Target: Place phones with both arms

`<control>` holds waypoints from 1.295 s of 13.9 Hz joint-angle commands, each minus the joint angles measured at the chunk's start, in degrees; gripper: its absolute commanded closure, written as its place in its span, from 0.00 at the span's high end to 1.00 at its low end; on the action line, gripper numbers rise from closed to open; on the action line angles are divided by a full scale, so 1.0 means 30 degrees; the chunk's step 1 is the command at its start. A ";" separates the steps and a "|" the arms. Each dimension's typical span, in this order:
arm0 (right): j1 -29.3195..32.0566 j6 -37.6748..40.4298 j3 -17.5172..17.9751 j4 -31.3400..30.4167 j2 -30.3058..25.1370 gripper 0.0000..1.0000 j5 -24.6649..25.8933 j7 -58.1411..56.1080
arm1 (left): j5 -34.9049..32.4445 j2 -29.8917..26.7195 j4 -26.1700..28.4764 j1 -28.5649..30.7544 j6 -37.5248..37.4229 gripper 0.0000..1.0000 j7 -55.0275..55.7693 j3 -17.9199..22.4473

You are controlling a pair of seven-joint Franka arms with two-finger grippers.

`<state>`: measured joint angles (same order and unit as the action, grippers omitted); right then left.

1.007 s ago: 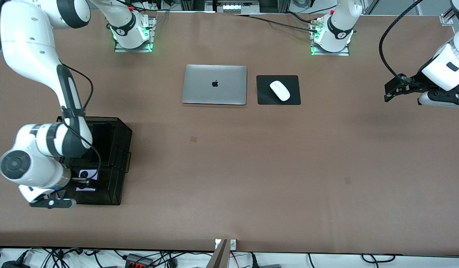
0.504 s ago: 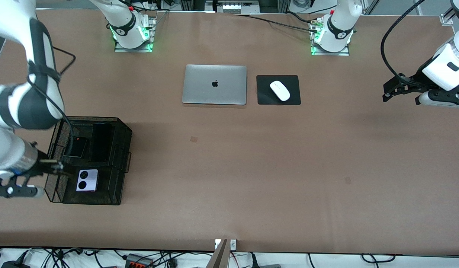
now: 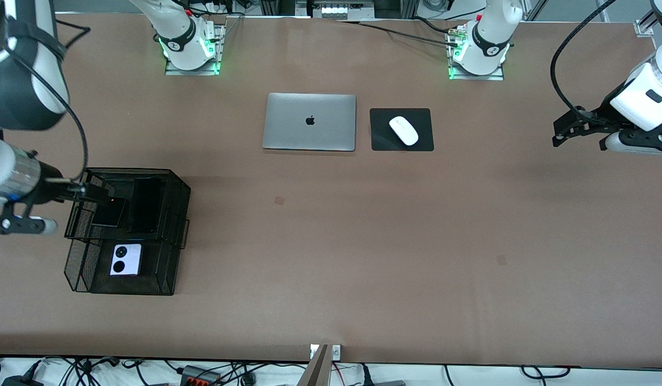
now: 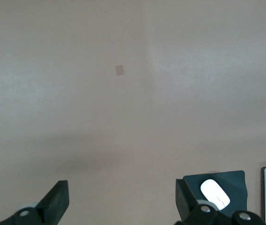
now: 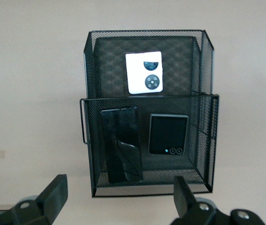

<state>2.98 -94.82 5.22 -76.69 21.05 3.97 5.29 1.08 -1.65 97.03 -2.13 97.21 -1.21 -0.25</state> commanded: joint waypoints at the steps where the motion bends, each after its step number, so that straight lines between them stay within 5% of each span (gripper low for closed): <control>1: 0.0676 -0.0092 0.0018 -0.0572 -0.0718 1.00 -0.0765 -0.1059 | 0.0196 0.0197 -0.0587 0.0037 -0.0442 1.00 0.0140 -0.0033; 3: 0.0735 -0.0063 -0.0070 -0.0657 -0.1183 1.00 -0.0765 -0.1585 | 0.0196 0.0197 -0.0674 0.0037 -0.0442 1.00 0.0111 -0.0033; 6: -0.1369 -0.0033 -0.2671 -0.1009 -0.1713 1.00 -0.0795 -0.2144 | 0.0196 0.0256 -0.0851 0.0037 -0.0442 1.00 0.0111 -0.0033; 18: -0.1432 -0.1000 -0.2707 -0.7396 -0.6342 1.00 -0.0590 -0.2467 | 0.0167 0.0256 -0.0851 0.0067 -0.0471 1.00 -0.0006 -0.0033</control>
<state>-0.60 -96.16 -2.15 -94.84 5.21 2.56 -1.01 1.08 -1.64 96.30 -2.13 97.18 -1.21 -0.25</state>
